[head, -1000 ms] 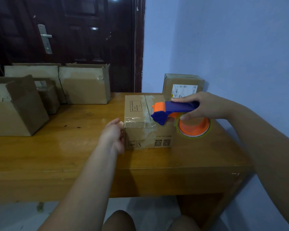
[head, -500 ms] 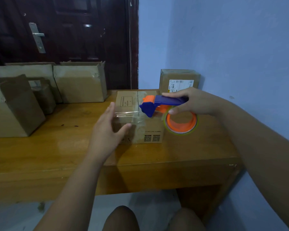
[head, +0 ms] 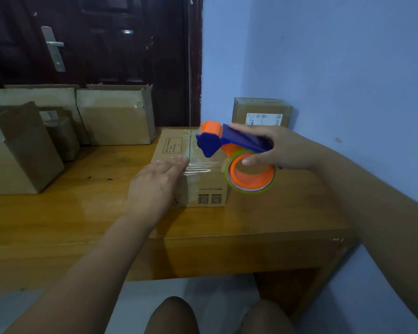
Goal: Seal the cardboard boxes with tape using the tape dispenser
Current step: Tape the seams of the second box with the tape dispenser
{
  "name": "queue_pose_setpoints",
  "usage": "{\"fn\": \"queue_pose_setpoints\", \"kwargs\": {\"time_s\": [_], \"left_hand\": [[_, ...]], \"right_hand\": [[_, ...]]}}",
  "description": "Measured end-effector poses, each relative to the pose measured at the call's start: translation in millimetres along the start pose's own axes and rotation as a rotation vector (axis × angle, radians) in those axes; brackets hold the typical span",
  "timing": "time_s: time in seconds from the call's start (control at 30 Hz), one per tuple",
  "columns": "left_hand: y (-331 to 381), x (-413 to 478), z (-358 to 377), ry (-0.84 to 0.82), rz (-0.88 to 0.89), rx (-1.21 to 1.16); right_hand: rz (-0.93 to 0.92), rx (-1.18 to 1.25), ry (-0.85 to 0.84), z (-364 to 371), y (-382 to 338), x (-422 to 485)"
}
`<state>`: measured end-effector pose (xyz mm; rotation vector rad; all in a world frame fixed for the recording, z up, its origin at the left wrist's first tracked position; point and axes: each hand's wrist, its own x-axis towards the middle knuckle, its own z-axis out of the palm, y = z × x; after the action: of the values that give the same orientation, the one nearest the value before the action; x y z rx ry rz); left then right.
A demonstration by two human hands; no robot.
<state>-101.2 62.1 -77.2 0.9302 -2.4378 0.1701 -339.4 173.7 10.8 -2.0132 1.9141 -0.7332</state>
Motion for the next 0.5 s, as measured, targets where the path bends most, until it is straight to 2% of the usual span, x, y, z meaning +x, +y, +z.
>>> {"fn": "queue_pose_setpoints", "kwargs": {"time_s": [0.17,0.4,0.5], "left_hand": [[-4.0,-0.1,2.5,0.115,0.119,0.04],[-7.4,0.5,7.4,0.196,0.152,0.017],[-7.8,0.3,8.4,0.197,0.158,0.017]], "right_hand": [[0.032,-0.054,-0.033,7.7,22.9,-11.1],[0.013,0.239,0.101,1.1,42.9,-34.4],[0.042,0.243,0.111,-3.6,56.9,-50.0]]}}
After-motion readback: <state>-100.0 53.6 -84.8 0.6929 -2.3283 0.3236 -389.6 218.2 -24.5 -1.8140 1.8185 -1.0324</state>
